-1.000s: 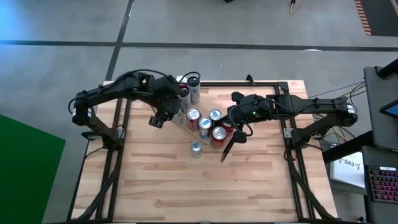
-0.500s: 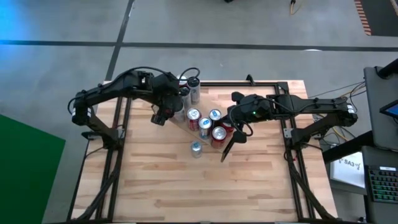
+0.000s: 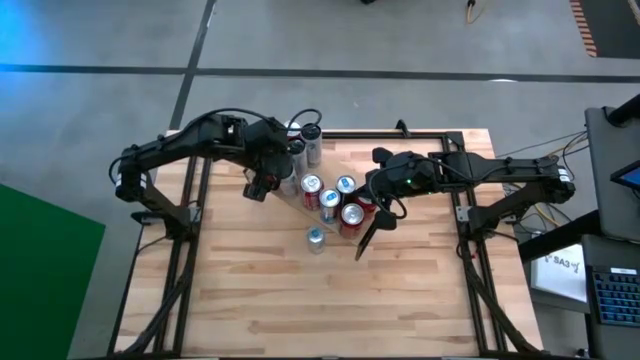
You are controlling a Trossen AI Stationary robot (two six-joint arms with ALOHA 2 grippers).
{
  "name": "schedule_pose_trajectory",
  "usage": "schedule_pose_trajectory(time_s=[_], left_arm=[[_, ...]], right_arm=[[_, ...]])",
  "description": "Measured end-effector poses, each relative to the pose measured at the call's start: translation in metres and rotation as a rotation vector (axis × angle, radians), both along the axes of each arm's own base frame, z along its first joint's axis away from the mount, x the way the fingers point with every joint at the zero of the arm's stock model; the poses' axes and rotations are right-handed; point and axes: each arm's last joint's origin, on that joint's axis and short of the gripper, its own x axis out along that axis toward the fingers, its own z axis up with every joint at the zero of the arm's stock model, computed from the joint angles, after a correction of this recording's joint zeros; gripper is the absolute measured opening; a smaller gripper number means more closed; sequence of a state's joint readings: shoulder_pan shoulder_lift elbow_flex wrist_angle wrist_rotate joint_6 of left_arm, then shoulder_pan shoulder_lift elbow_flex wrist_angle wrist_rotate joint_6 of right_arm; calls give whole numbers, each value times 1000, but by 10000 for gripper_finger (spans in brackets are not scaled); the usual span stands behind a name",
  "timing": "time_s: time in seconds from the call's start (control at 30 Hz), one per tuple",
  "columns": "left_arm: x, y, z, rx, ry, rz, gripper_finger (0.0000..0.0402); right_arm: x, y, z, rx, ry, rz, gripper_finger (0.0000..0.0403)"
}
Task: Place canned beverage on shelf
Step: Put the white/pink soda can on the shelf, align with the other white/pink soda cans
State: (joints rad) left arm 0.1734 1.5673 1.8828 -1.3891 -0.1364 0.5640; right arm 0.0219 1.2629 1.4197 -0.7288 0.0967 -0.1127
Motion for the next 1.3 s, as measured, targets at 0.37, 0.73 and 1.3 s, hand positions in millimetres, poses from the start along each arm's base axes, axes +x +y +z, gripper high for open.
schedule_pose_trajectory(time_s=[0.37, 0.73, 1.3], left_arm=[[1, 0, 1, -20, -24, 59, 279], [2, 1, 1, -36, -42, 92, 279], [-1, 1, 3, -24, -46, 98, 333]], right_arm=[[0, 0, 0, 0, 0, 0, 9], [0, 0, 0, 0, 0, -1, 9], [0, 0, 0, 1, 0, -1, 9]])
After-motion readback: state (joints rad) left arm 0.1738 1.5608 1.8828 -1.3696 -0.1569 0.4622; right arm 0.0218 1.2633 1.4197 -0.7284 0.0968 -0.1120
